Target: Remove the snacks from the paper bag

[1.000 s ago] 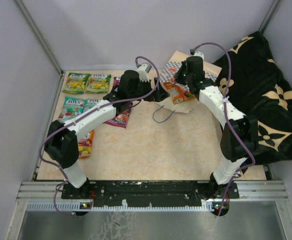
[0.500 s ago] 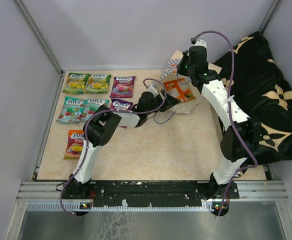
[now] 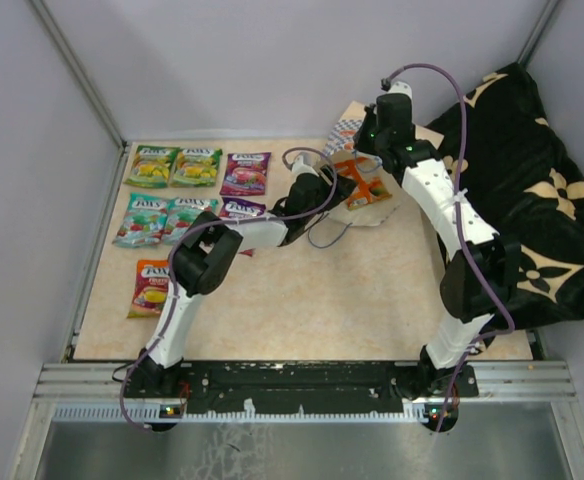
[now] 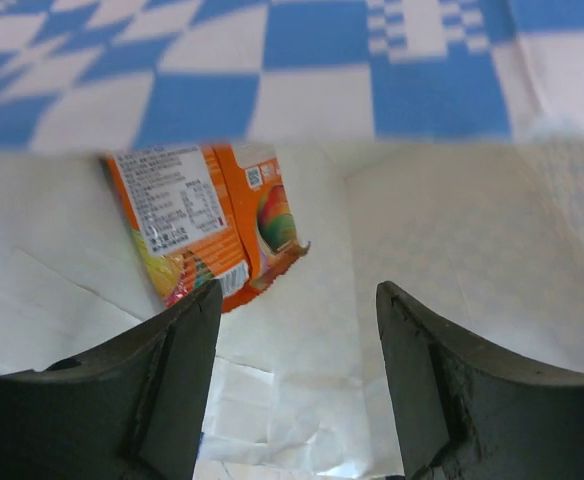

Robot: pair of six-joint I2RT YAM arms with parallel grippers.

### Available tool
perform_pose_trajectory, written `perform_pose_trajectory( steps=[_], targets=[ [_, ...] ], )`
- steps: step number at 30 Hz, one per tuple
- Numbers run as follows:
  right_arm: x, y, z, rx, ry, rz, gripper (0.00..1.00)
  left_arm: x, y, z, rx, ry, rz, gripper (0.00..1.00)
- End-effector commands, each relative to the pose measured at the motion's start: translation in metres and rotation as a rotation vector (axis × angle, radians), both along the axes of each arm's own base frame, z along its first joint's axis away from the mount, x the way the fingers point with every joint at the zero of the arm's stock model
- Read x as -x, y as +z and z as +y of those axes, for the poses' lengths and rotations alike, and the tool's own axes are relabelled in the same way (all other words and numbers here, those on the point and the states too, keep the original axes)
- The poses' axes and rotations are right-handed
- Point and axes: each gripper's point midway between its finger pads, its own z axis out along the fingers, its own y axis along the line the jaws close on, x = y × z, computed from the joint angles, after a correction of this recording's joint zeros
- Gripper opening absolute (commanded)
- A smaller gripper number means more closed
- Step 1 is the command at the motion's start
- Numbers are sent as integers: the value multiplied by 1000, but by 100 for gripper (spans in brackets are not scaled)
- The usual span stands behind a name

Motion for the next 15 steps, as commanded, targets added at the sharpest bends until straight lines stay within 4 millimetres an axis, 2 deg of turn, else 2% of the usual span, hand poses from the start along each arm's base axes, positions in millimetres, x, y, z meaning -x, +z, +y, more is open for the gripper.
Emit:
perform_pose_trajectory(
  steps=[1,7,12,15],
  targets=[
    [-6,21,-9,-1,-32,-61,0,-17,-28,10,-130,46,26,69],
    [-5,17,-9,-10,-33,-58,0,-21,-54,13,-218,46,91,70],
    [-5,16,-7,-19,-27,-61,0,-30,-75,-12,-184,12,179,70],
    [-5,19,-6,-23,-21,-68,0,-29,-104,-27,-141,-21,261,70]
  ],
)
